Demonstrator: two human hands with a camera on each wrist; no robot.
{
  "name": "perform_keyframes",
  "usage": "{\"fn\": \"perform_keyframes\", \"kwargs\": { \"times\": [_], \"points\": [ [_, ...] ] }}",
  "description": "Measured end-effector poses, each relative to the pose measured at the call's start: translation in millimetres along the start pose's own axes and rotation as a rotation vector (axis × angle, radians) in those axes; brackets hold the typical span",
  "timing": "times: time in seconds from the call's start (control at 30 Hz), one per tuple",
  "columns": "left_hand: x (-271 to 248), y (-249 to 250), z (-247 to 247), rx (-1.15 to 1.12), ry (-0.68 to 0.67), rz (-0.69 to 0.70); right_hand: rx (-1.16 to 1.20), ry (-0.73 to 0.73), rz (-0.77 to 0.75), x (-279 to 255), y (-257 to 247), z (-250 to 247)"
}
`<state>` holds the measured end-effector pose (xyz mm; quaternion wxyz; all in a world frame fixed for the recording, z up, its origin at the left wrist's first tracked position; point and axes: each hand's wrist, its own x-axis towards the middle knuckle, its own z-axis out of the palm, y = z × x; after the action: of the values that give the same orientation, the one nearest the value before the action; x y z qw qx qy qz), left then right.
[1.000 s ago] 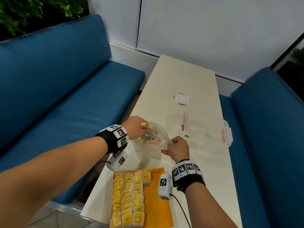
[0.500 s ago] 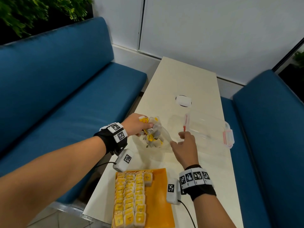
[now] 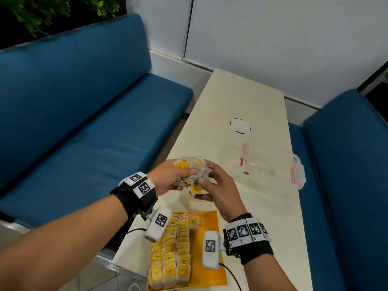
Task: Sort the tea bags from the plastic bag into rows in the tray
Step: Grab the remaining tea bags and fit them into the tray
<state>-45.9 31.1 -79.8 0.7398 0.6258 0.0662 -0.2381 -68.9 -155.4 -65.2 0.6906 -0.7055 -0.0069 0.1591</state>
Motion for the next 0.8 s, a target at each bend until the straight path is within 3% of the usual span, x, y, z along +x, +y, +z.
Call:
{"fn": "perform_keyframes", "kwargs": {
  "times": [0.33,0.5,0.8],
  "points": [
    [-21.1,-49.5,-5.5,-0.230,0.093,-0.143,-0.371,0.040,-0.026,-3.5,35.9,23.1],
    [-29.9,-49.1,-6.0,-0.356,0.059,-0.255,-0.512,0.018,-0.019,-1.9,41.2,28.0],
    [-34.2,-58.4,-5.9,-0.340,0.056,-0.328,-0.688,-0.086,-0.048,-4.4,28.2,36.6]
  ]
}}
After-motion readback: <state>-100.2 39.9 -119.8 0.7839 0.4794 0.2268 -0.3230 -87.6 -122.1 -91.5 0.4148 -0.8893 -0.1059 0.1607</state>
